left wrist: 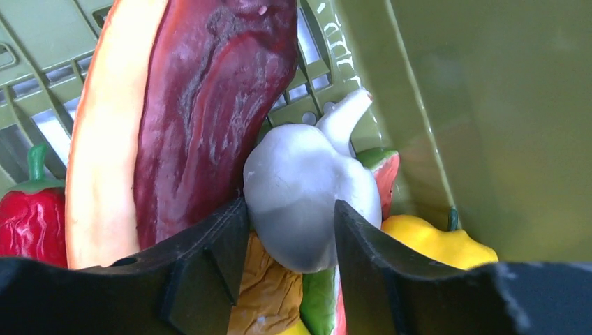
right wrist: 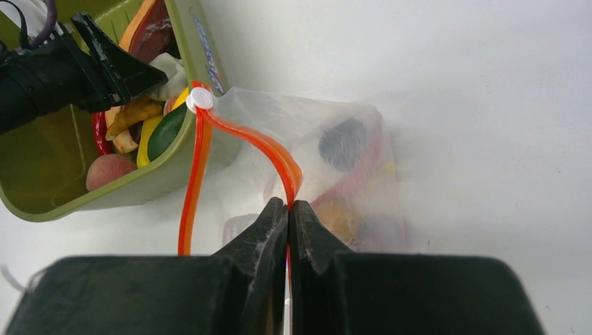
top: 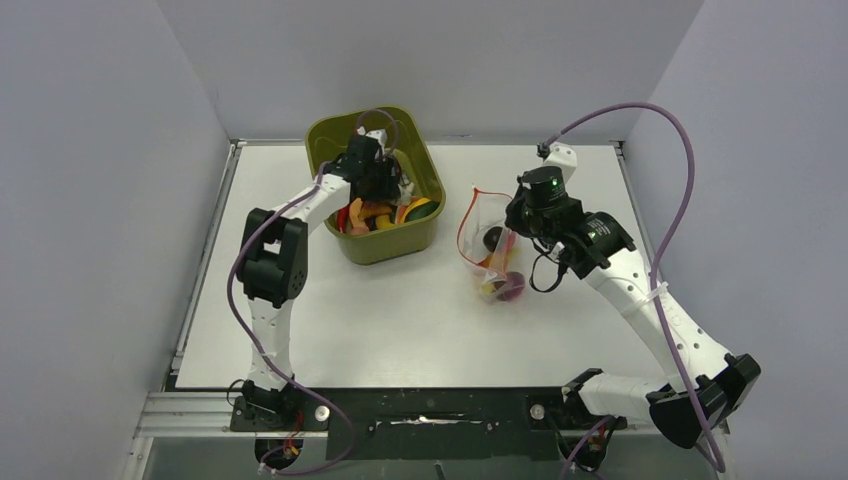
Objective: Place the food in the zip-top bag and seal the zipper
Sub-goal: Pick up the fake vegetable from the bin.
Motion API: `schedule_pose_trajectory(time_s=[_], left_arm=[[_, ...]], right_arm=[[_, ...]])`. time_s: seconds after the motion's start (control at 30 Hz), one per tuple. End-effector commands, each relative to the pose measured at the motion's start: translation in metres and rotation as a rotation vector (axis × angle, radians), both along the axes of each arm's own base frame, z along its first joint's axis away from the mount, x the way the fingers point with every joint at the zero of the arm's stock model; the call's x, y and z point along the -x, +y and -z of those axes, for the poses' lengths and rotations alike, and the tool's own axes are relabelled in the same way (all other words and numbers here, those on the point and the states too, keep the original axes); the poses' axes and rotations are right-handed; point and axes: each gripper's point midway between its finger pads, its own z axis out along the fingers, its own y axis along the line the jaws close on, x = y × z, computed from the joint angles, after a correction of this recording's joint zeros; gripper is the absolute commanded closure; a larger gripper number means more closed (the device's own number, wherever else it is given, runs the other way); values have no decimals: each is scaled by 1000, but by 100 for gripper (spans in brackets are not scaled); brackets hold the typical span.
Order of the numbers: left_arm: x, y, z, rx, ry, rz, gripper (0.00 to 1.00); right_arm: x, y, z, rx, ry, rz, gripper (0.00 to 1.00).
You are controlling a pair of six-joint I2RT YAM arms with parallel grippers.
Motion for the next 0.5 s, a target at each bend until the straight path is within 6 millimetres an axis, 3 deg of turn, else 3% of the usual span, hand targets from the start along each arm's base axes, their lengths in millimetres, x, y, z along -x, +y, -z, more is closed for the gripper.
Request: schedule_pose_trajectory(time_s=[0.0, 0.07, 0.2, 0.33, 0.47], left_arm=[[-20, -18, -33, 85, -63, 6, 57], [-22, -20, -37, 91, -64, 5, 61], [-25, -23, -44, 106, -74, 6, 81], [-28, -22, -53, 112, -88, -4, 94], [-29, -18, -66, 103, -117, -7, 100]], right_arm=[[-9, -1, -29, -38, -43, -7, 100], [-10, -2, -31, -38, -34, -3, 100], [-14, -7, -33, -38, -19, 10, 100], [-16, -11, -34, -37, -7, 15, 100], [-16, -10, -28, -52, 13, 15, 100]])
